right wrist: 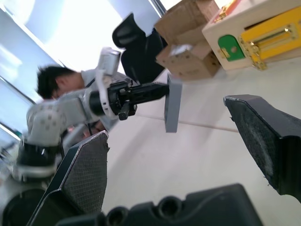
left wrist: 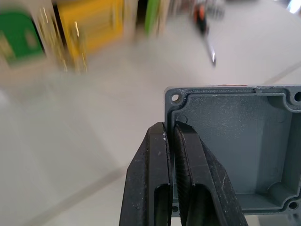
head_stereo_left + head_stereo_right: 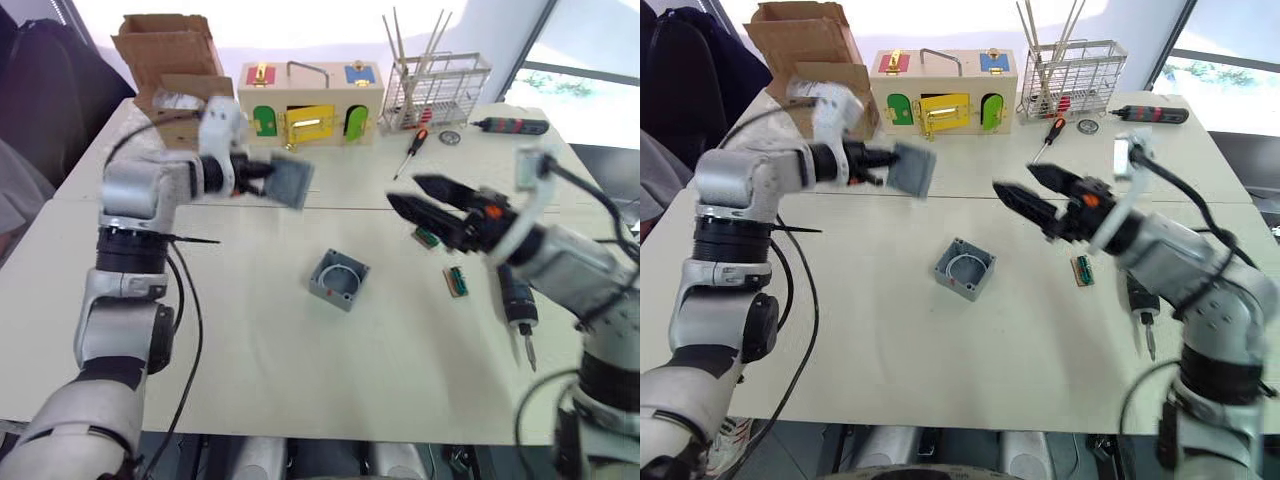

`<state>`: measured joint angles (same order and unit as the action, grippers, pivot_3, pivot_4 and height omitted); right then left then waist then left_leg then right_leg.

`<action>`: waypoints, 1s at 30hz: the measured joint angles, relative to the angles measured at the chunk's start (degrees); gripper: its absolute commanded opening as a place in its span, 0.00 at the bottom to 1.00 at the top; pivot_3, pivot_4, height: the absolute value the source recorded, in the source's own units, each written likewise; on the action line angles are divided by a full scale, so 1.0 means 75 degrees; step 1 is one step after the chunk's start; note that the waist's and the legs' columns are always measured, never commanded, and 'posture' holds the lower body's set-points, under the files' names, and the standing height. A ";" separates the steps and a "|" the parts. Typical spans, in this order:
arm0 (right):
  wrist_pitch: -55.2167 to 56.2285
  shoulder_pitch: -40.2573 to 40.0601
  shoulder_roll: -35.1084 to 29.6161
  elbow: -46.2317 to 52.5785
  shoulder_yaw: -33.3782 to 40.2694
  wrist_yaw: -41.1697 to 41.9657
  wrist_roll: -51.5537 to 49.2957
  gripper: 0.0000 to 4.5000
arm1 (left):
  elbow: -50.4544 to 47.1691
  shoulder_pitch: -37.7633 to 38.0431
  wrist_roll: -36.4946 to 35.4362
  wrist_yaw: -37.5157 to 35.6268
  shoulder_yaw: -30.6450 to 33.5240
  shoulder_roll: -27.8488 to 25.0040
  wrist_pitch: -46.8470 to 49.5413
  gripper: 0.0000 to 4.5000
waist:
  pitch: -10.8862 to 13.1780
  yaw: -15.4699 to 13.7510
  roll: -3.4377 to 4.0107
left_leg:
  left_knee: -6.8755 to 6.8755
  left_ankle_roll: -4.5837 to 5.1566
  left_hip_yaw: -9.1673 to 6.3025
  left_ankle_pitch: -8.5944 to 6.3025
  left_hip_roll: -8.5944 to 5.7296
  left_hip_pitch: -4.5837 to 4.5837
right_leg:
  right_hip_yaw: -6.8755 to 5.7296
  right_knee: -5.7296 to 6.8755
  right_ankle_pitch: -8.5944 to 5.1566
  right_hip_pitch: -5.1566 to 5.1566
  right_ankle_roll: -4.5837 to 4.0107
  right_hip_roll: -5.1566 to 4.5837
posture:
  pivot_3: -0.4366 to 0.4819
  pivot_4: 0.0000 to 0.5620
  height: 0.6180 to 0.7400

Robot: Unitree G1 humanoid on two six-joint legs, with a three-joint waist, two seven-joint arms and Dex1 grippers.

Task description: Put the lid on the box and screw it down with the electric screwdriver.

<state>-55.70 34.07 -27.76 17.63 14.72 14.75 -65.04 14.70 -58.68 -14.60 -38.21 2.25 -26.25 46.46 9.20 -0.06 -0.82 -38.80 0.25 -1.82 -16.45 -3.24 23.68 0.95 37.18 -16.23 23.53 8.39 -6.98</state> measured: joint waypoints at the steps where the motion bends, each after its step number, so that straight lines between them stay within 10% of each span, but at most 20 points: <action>1: -0.0041 0.0166 0.0112 -0.0223 -0.0120 -0.0119 0.0008 1.00 | -0.0154 0.0091 0.0092 -0.0005 -0.0204 0.0061 -0.0312 0.01 | -0.0001 -0.0018 0.0001 | -0.0001 0.0000 0.0001 0.0000 -0.0003 0.0000 | -0.0001 0.0002 0.0000 -0.0001 0.0000 -0.0002 | 0.48 0.27 0.96; 20: 0.0204 0.0860 0.0667 -0.1378 -0.0953 0.0372 0.1598 1.00 | -0.1474 0.0616 -0.0414 0.0914 -0.0161 0.1373 -0.0581 0.01 | -0.0001 0.0156 0.0001 | -0.0042 0.0003 -0.0001 0.0001 -0.0008 0.0090 | -0.0003 0.0107 0.0001 0.0111 0.0001 0.0000 | 0.48 0.27 0.96; 30: 0.0321 0.0860 0.1158 -0.1392 -0.0558 0.0245 0.1554 0.29 | -0.1656 0.0741 -0.0621 0.0943 -0.0167 0.1321 -0.0398 0.00 | -0.0001 0.0132 0.0001 | -0.0044 0.0001 -0.0001 0.0002 -0.0010 0.0092 | -0.0002 0.0111 0.0001 0.0112 0.0001 -0.0001 | 0.48 0.27 0.96</action>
<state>-53.29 40.52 -19.08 7.19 10.53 16.59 -53.39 2.28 -53.12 -19.25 -31.14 1.00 -16.34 43.47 9.20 0.93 -0.81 -39.13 0.26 -1.83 -16.44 -3.32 24.36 0.93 38.01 -16.22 24.37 8.40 -6.98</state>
